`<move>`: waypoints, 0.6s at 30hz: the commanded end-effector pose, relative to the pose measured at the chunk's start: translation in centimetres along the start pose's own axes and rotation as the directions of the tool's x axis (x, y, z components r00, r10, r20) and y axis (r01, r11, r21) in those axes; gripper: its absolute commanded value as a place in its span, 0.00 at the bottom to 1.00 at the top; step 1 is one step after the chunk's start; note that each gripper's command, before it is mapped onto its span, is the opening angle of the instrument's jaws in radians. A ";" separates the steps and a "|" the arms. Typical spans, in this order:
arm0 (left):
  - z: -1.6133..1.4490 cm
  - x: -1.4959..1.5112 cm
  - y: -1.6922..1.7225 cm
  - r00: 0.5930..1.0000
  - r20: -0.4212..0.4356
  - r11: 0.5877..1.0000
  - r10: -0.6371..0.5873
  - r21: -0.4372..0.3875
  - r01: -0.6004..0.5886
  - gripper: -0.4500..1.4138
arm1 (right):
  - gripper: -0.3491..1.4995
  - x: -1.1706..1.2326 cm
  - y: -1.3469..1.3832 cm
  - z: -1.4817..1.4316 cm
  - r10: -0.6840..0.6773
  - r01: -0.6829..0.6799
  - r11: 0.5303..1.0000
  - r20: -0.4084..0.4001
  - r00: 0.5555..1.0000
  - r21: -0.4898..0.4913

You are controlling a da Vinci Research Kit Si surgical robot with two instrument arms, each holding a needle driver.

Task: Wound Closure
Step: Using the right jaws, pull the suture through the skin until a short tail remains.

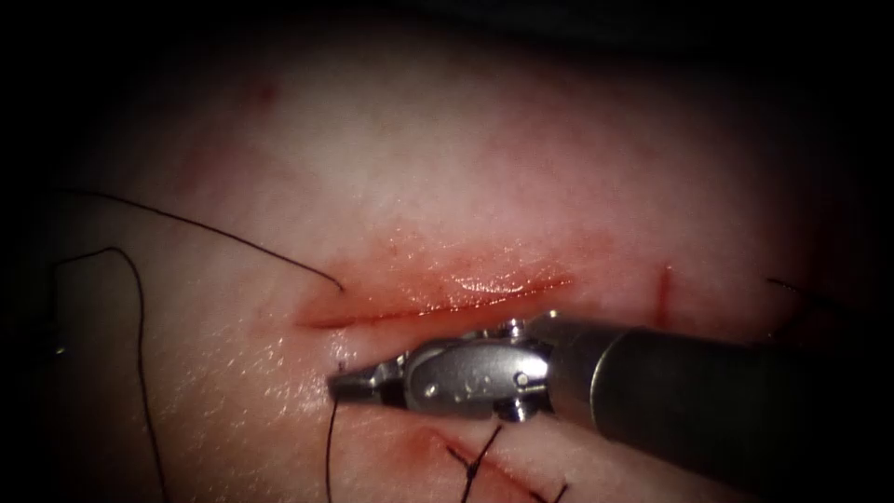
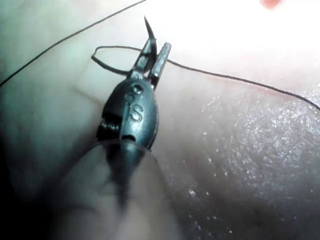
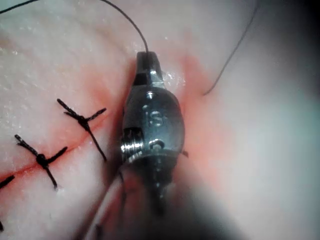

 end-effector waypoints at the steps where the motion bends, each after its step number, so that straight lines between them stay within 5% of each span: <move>1: 0.06 -0.05 -0.01 1.000 -0.002 1.000 0.001 -0.002 -0.001 0.00 | 0.00 0.10 -0.15 0.01 -0.005 0.005 1.000 -0.012 1.000 0.013; 8: 0.08 -0.06 -0.01 1.000 -0.002 1.000 0.001 -0.001 -0.001 0.00 | 0.00 0.85 -1.08 -0.38 -0.068 0.078 0.987 -0.075 0.995 0.143; 15: 0.09 -0.06 0.00 1.000 -0.004 1.000 -0.004 -0.002 0.004 0.00 | 0.00 1.44 -1.63 -0.51 -0.076 0.106 0.962 -0.126 0.989 0.250; 18: 0.07 -0.08 0.01 1.000 -0.005 1.000 -0.002 -0.001 0.002 0.00 | 0.64 1.45 -1.48 -0.51 -0.040 0.069 0.966 -0.121 0.992 0.248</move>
